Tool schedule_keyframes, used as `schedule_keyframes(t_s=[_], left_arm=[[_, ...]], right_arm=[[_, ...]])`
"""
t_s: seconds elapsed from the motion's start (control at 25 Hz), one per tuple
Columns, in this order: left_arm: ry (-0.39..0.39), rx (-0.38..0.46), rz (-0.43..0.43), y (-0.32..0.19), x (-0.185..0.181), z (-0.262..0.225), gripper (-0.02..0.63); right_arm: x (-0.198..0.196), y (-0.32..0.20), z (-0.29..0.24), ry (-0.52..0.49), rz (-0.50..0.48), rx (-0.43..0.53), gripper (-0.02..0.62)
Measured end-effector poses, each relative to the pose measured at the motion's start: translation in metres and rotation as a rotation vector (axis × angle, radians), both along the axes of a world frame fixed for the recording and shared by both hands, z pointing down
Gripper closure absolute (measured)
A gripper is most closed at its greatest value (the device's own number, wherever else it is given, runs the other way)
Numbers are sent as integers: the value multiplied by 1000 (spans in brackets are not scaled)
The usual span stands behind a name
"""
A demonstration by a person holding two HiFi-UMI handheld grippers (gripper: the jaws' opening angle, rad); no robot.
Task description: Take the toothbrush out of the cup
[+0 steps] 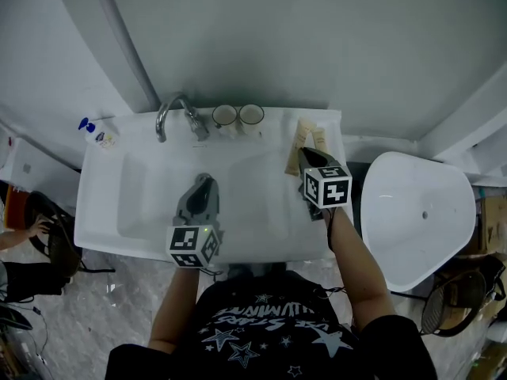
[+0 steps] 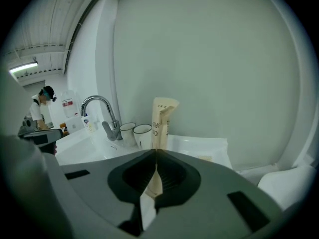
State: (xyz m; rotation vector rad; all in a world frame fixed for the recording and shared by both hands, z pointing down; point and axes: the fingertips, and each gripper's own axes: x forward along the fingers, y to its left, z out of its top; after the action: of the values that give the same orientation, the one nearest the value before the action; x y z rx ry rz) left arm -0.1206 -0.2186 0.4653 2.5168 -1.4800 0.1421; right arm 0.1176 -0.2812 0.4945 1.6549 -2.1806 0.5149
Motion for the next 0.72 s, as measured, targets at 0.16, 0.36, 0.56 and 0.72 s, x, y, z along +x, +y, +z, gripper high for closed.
schedule_keyframes(t_s=[0.16, 0.36, 0.56, 0.72], left_arm=[[-3, -5, 15, 6, 10, 2, 578], [-2, -11, 21, 6, 18, 4, 578], [-3, -15, 22, 5, 24, 5, 578], [0, -18, 16, 1, 24, 7, 577]], right_arm=[[14, 12, 8, 19, -14, -41, 574], [26, 18, 23, 24, -22, -114, 575], [32, 17, 37, 21, -20, -165, 574], [35, 13, 45, 20, -6, -183, 574]])
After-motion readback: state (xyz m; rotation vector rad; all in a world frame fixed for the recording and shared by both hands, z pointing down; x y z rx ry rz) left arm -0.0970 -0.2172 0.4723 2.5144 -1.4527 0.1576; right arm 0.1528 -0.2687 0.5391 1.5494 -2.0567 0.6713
